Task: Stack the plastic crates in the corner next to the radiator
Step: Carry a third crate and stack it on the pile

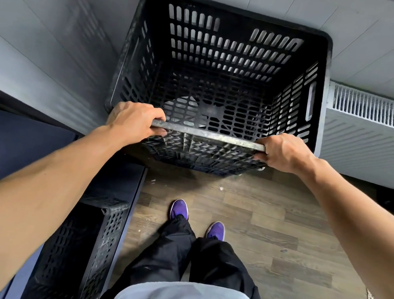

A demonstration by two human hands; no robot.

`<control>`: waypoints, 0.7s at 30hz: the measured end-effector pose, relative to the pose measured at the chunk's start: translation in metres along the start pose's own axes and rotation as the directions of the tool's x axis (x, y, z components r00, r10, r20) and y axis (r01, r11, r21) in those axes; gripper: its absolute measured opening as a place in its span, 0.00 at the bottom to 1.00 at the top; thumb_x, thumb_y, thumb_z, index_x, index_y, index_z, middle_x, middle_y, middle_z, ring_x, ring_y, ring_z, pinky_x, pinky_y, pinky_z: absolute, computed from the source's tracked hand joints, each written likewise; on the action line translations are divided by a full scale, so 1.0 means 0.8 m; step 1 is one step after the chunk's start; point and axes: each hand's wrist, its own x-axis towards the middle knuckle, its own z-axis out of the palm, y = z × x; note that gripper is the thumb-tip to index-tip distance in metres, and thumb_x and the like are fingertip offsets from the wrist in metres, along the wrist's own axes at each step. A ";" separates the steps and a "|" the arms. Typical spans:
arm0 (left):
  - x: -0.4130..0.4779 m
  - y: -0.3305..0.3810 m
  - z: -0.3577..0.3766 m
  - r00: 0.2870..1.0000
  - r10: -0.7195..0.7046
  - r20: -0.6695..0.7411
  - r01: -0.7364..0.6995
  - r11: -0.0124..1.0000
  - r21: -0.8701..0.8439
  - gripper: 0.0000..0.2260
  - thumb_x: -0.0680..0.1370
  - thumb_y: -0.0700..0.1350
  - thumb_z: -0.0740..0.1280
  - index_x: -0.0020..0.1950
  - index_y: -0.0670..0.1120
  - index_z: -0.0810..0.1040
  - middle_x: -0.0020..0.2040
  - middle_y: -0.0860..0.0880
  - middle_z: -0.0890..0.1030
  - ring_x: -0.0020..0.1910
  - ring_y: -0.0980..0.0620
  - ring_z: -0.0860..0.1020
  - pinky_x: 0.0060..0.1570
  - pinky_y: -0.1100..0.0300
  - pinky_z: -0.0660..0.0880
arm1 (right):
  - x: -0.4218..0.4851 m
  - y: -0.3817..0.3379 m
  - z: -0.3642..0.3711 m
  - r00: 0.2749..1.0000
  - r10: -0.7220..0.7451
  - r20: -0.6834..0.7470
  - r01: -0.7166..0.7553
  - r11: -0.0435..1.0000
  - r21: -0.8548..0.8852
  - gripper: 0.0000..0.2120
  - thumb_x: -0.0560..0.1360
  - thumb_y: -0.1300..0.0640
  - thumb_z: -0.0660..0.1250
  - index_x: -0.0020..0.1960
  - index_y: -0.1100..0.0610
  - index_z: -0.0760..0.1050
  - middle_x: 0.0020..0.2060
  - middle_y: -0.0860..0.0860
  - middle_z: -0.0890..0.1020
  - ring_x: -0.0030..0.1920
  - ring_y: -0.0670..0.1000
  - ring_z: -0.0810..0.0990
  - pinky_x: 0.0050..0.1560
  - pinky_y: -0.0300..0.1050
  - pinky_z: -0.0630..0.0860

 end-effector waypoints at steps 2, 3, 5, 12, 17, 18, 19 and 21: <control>-0.001 0.002 0.003 1.000 -0.021 -0.008 0.021 1.000 0.013 0.18 0.74 0.66 0.65 0.57 0.57 0.79 0.49 0.53 0.80 0.50 0.44 0.79 0.48 0.50 0.71 | 0.000 -0.001 0.003 1.000 0.016 -0.005 -0.016 1.000 -0.007 0.14 0.78 0.44 0.65 0.61 0.47 0.78 0.38 0.47 0.80 0.37 0.51 0.78 0.40 0.44 0.76; 0.000 0.003 0.004 0.999 -0.031 -0.008 0.031 0.999 0.024 0.18 0.74 0.66 0.65 0.56 0.57 0.80 0.48 0.53 0.80 0.50 0.44 0.79 0.48 0.50 0.71 | 0.000 -0.001 0.004 1.000 0.021 -0.011 -0.021 1.000 -0.014 0.13 0.78 0.44 0.65 0.59 0.48 0.78 0.37 0.48 0.80 0.37 0.51 0.78 0.40 0.44 0.76; 0.002 0.003 0.006 0.999 -0.044 -0.005 0.044 0.998 0.033 0.17 0.74 0.66 0.65 0.54 0.56 0.80 0.46 0.52 0.79 0.49 0.44 0.79 0.48 0.50 0.70 | 0.000 0.000 0.005 0.999 0.020 -0.028 -0.021 1.000 -0.020 0.13 0.78 0.44 0.65 0.57 0.49 0.79 0.35 0.48 0.78 0.37 0.53 0.78 0.41 0.46 0.77; 0.004 -0.004 0.004 0.999 -0.037 0.036 0.037 0.999 -0.015 0.17 0.71 0.70 0.64 0.49 0.59 0.79 0.37 0.52 0.79 0.40 0.46 0.76 0.42 0.53 0.69 | 0.005 0.009 0.023 0.991 0.016 -0.132 -0.019 1.000 -0.021 0.15 0.76 0.40 0.65 0.50 0.50 0.80 0.31 0.48 0.76 0.35 0.55 0.77 0.38 0.45 0.75; 0.001 0.001 0.011 0.997 -0.039 -0.061 0.041 0.999 0.034 0.20 0.71 0.70 0.66 0.54 0.59 0.80 0.39 0.50 0.81 0.40 0.46 0.75 0.43 0.53 0.69 | 0.009 0.008 0.034 0.979 0.032 -0.202 -0.037 0.999 -0.024 0.18 0.74 0.34 0.64 0.53 0.46 0.80 0.31 0.48 0.74 0.37 0.57 0.76 0.39 0.46 0.73; -0.001 0.001 0.014 0.996 -0.041 -0.075 0.044 0.998 0.040 0.20 0.70 0.70 0.65 0.53 0.58 0.80 0.39 0.49 0.81 0.40 0.46 0.75 0.43 0.54 0.68 | 0.008 0.006 0.036 0.977 0.033 -0.211 -0.038 0.999 -0.020 0.18 0.74 0.35 0.64 0.52 0.46 0.80 0.30 0.47 0.73 0.36 0.57 0.75 0.39 0.45 0.72; -0.003 0.001 0.015 0.996 -0.042 -0.078 0.046 0.998 0.042 0.21 0.70 0.70 0.65 0.52 0.58 0.80 0.38 0.50 0.80 0.40 0.45 0.75 0.43 0.54 0.68 | 0.007 0.004 0.038 0.976 0.038 -0.215 -0.043 0.999 -0.020 0.17 0.74 0.34 0.64 0.51 0.47 0.80 0.29 0.46 0.72 0.36 0.56 0.74 0.39 0.45 0.71; -0.005 0.000 0.017 0.996 -0.048 -0.079 0.052 0.998 0.044 0.21 0.70 0.71 0.64 0.49 0.56 0.80 0.35 0.50 0.79 0.40 0.45 0.76 0.43 0.53 0.68 | 0.004 0.001 0.038 0.973 0.056 -0.223 -0.065 0.997 -0.032 0.18 0.74 0.33 0.64 0.46 0.48 0.78 0.29 0.46 0.72 0.35 0.56 0.75 0.39 0.47 0.74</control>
